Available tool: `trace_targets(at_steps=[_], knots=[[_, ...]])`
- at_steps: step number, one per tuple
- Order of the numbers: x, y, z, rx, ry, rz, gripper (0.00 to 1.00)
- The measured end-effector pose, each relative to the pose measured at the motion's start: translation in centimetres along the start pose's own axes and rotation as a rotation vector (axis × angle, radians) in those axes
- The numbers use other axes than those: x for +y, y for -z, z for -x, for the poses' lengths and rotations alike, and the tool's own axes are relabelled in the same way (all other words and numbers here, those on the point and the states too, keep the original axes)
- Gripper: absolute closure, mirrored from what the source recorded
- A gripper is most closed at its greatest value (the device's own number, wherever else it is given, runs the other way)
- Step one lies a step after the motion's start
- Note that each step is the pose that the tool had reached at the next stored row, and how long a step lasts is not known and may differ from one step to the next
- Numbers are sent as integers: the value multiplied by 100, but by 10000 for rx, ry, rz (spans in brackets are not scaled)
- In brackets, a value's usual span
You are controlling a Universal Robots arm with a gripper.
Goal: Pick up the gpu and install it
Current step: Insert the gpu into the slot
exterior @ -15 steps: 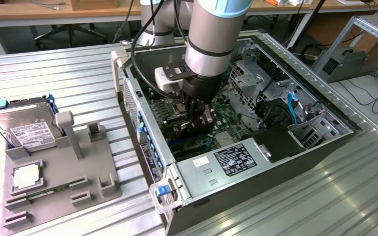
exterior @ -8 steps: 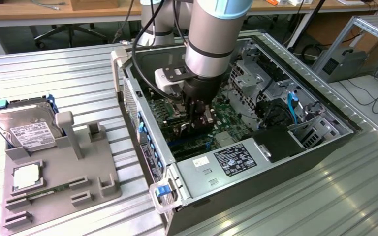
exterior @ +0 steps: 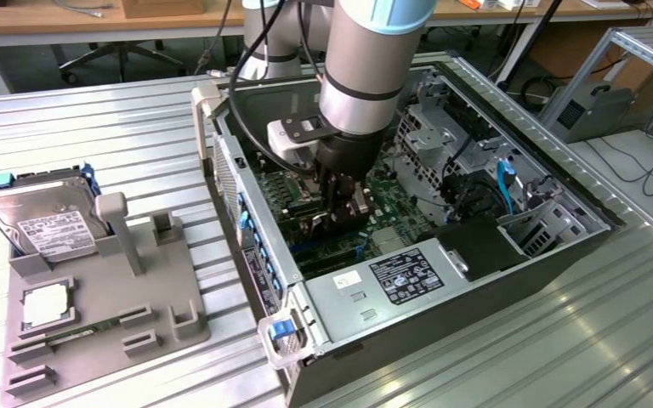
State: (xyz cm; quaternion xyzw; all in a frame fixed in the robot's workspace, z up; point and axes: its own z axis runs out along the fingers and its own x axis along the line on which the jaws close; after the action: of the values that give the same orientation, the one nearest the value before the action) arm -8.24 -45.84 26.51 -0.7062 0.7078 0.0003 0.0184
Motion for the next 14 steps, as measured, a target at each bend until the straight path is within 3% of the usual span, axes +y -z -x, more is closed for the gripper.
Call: trace_targets(at_steps=[14], knots=[[1,-14,0,0,14,1,73]])
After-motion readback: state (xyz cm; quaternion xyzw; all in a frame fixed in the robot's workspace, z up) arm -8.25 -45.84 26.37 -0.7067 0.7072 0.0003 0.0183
